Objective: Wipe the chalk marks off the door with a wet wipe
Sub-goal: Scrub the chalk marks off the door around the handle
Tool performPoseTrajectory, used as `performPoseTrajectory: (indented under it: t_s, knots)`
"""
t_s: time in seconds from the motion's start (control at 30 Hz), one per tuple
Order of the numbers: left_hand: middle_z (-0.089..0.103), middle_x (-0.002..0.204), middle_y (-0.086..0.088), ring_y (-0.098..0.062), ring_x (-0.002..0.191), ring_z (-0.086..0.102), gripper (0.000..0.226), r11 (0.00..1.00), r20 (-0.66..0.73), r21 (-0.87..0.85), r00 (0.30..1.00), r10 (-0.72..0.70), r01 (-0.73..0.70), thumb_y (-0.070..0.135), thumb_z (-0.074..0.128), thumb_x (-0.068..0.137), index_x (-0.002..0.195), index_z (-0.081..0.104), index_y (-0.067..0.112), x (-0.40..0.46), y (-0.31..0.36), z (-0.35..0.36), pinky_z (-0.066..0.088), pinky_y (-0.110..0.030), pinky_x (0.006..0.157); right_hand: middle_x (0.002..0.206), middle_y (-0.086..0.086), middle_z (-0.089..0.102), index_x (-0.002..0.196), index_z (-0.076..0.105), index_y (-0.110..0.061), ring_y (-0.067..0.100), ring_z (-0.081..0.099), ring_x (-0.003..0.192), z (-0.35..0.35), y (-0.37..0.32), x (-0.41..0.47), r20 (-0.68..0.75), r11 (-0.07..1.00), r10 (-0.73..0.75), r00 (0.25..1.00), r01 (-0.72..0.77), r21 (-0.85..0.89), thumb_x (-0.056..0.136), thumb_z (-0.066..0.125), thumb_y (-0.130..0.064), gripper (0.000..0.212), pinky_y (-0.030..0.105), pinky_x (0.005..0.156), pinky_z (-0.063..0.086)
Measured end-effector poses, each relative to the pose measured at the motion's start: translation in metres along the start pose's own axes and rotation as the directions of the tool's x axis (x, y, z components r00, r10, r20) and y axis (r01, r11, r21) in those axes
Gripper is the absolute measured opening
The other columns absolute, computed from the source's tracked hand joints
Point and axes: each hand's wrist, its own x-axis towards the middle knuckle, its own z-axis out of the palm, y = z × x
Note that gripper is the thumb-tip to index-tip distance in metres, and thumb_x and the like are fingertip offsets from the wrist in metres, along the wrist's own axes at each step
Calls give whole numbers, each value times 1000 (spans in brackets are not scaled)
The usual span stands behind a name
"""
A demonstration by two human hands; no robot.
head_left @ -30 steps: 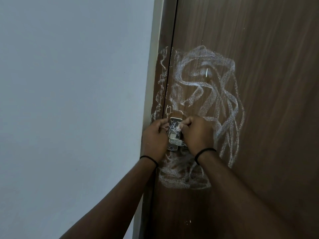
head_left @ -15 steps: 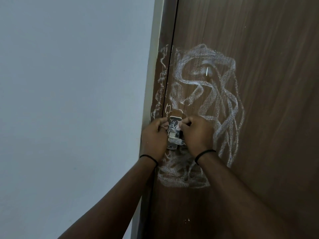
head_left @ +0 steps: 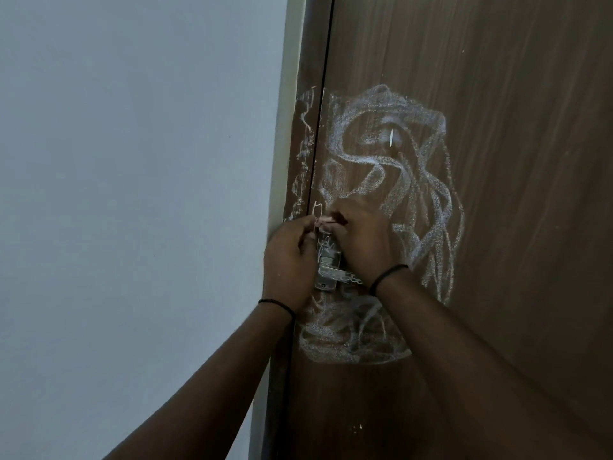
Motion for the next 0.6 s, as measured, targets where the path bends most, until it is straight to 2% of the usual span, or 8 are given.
performPoseTrajectory:
  t_s: [0.07, 0.13, 0.2, 0.27, 0.37, 0.47, 0.53, 0.6]
  knots:
    - [68, 112, -2, -10, 101, 58, 30, 994, 5, 67, 996, 85, -85, 7, 56, 94, 121, 67, 11, 8, 2, 0, 38, -9, 87, 82, 0, 59, 85, 75, -14, 10, 52, 71, -1, 1, -3, -44, 996, 79, 996, -77, 34, 86, 72, -14, 3, 7, 59, 32]
    - [68, 109, -5, -10, 96, 58, 28, 987, 37, 97, 991, 129, -132, 6, 57, 93, 119, 69, 10, 16, 2, 4, 38, -9, 84, 73, 6, 67, 76, 77, -8, 11, 54, 67, 0, -2, -2, -72, 1000, -25, 997, 26, 16, 83, 69, 1, 13, 5, 62, 35]
    - [68, 104, -7, -7, 89, 56, 27, 977, 66, 132, 985, 161, -168, 3, 59, 91, 113, 72, 9, 22, 1, 8, 36, -5, 81, 72, 4, 70, 72, 76, -11, 11, 48, 70, -2, -2, 2, 4, 992, -110, 994, 110, -60, 84, 62, 7, 25, 18, 73, 43]
    - [69, 101, -7, -11, 86, 60, 25, 969, 85, 165, 981, 174, -186, 4, 62, 90, 111, 73, 9, 25, -3, 10, 38, -9, 79, 82, -3, 73, 85, 78, -20, 14, 47, 78, -4, 6, 5, 93, 993, -74, 993, 82, -87, 92, 58, -3, 27, 33, 74, 44]
    - [70, 93, -9, -20, 79, 64, 18, 958, 78, 209, 980, 182, -194, 10, 70, 87, 104, 76, 9, 25, -6, 13, 48, -23, 72, 92, -3, 75, 100, 78, -23, 18, 57, 87, -5, 16, -7, 14, 997, 62, 998, -62, 50, 94, 61, -11, 22, 28, 75, 47]
    - [70, 84, -5, -15, 69, 60, 14, 974, 6, 200, 994, 106, -105, 21, 72, 87, 96, 78, 12, 22, -6, 16, 40, -15, 61, 87, -4, 76, 94, 78, -20, 17, 61, 82, -6, 17, -23, -113, 992, 116, 987, -108, 71, 87, 64, -6, 21, 27, 74, 49]
    - [69, 75, 3, -5, 61, 53, 18, 991, -49, 134, 999, -7, 13, 34, 69, 89, 88, 79, 19, 17, -7, 17, 32, -4, 56, 85, -2, 76, 91, 79, -18, 20, 63, 78, -4, 16, -29, -100, 995, 98, 990, -96, 23, 85, 66, -6, 19, 31, 77, 52]
    - [66, 65, 7, -1, 55, 52, 23, 991, -72, 82, 992, -102, 107, 39, 67, 90, 78, 78, 22, 10, -11, 19, 35, -8, 52, 82, 0, 76, 89, 78, -17, 21, 63, 75, -3, 13, -30, -104, 996, 94, 990, -95, 3, 85, 69, -8, 14, 35, 78, 52]
